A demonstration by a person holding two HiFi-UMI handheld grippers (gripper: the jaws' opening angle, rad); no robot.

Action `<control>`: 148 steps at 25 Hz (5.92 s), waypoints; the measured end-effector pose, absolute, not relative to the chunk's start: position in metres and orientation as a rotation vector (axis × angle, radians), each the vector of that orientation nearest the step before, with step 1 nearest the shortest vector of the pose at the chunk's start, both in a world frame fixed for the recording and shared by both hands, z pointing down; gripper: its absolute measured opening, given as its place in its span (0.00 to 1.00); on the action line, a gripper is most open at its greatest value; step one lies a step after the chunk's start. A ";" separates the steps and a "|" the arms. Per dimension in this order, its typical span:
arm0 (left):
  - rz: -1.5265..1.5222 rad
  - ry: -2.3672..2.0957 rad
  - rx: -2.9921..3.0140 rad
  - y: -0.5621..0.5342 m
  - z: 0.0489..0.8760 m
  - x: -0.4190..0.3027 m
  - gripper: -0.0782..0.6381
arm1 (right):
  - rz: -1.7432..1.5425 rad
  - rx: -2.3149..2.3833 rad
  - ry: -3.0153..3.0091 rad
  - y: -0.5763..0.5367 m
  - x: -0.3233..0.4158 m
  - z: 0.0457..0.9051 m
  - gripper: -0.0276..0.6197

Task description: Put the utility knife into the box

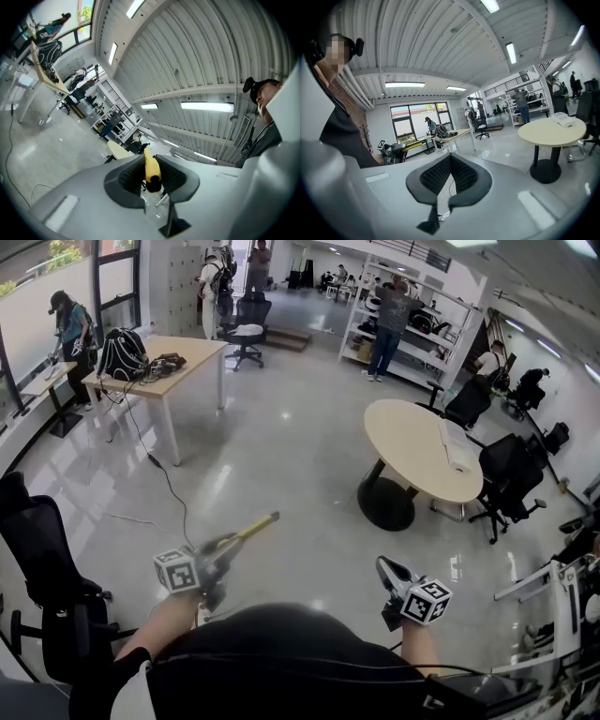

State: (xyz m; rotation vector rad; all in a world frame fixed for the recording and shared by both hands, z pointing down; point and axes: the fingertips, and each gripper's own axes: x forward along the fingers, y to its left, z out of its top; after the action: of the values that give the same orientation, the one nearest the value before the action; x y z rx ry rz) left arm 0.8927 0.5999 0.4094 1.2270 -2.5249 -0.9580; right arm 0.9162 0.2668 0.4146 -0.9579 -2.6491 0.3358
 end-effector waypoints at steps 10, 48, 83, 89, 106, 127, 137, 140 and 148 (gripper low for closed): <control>-0.952 -2.564 1.156 0.702 0.412 0.858 0.21 | 0.354 -0.989 -2.640 0.353 0.857 0.418 0.06; -0.983 -2.618 0.968 0.556 0.427 0.517 0.21 | 0.378 -1.244 -2.469 0.245 0.453 0.463 0.06; -0.964 -2.477 1.133 0.490 0.425 -0.087 0.21 | 0.386 -1.056 -2.599 0.162 -0.090 0.458 0.06; -0.906 -2.465 1.209 0.393 0.400 -0.176 0.21 | 0.421 -0.997 -2.661 0.067 -0.168 0.451 0.06; -0.671 -1.594 1.913 0.013 0.447 -0.324 0.21 | 0.595 0.142 -2.895 -0.180 -0.075 0.484 0.06; -0.422 -0.621 2.269 -0.210 0.478 -0.339 0.21 | 0.679 1.271 -2.686 -0.175 -0.043 0.469 0.06; -0.483 -0.651 2.288 -0.183 0.461 -0.288 0.21 | 0.601 1.281 -2.719 -0.160 0.023 0.452 0.06; -0.511 -0.686 2.304 -0.184 0.458 -0.284 0.21 | 0.572 1.254 -2.752 -0.166 0.033 0.446 0.06; -0.516 -0.851 2.313 -0.169 0.432 -0.278 0.21 | 0.502 1.114 -2.886 -0.184 0.041 0.435 0.06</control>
State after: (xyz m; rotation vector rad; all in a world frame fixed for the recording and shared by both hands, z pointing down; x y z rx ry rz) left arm -0.2783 -0.1693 0.4324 2.3130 -0.8508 -0.5157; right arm 0.0414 -0.1839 0.4349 1.1138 -2.8856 0.5022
